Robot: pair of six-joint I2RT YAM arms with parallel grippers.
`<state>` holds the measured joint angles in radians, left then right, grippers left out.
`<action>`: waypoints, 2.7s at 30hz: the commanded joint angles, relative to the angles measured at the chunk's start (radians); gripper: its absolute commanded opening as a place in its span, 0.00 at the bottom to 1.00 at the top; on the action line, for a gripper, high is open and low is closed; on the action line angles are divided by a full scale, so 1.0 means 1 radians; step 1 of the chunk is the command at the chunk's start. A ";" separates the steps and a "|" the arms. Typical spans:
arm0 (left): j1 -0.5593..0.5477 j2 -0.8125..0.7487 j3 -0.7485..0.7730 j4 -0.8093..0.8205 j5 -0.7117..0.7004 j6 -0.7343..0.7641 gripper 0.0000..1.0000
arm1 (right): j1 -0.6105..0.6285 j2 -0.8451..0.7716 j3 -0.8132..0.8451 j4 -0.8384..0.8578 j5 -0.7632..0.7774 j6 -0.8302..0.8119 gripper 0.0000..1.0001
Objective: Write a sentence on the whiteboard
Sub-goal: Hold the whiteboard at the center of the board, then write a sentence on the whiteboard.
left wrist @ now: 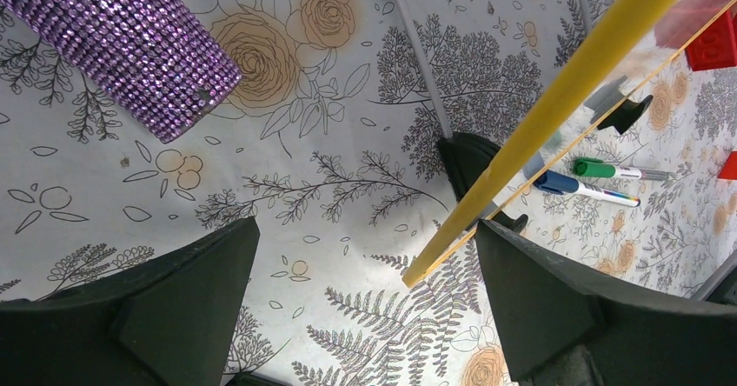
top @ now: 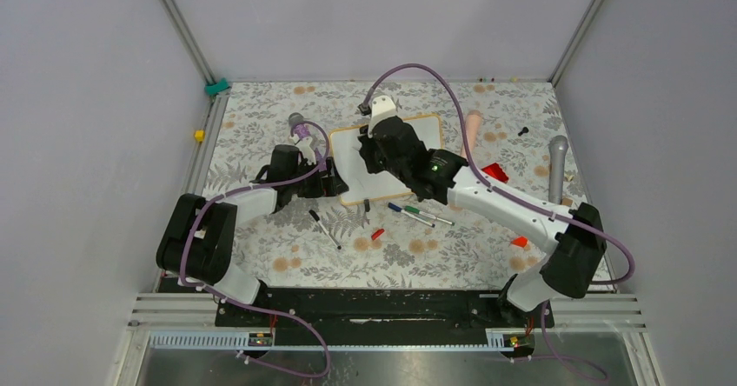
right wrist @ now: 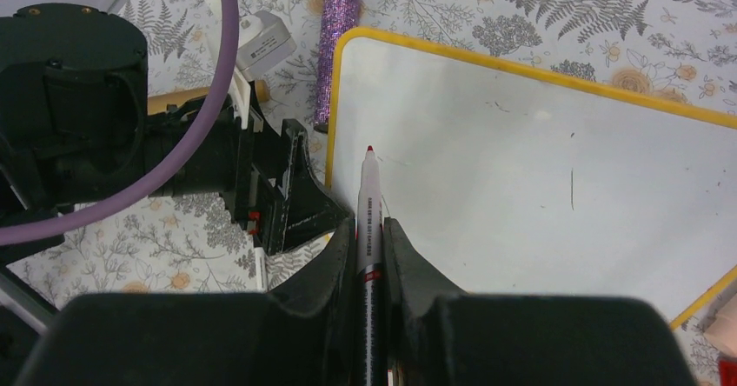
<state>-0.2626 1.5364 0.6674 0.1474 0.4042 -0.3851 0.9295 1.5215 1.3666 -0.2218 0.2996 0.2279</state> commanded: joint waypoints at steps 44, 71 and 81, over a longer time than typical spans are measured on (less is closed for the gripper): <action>0.006 0.009 0.024 0.052 0.055 -0.001 0.99 | 0.001 0.298 0.213 0.139 0.114 -0.165 0.00; 0.006 0.004 0.021 0.053 0.058 -0.001 0.99 | 0.001 0.280 0.171 0.104 0.113 -0.139 0.00; 0.007 0.002 0.021 0.052 0.060 -0.001 0.99 | 0.001 0.262 0.143 0.097 0.108 -0.126 0.00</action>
<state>-0.2615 1.5421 0.6674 0.1520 0.4423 -0.3855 0.9295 1.8355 1.5169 -0.1230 0.3840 0.0875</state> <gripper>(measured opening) 0.989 0.160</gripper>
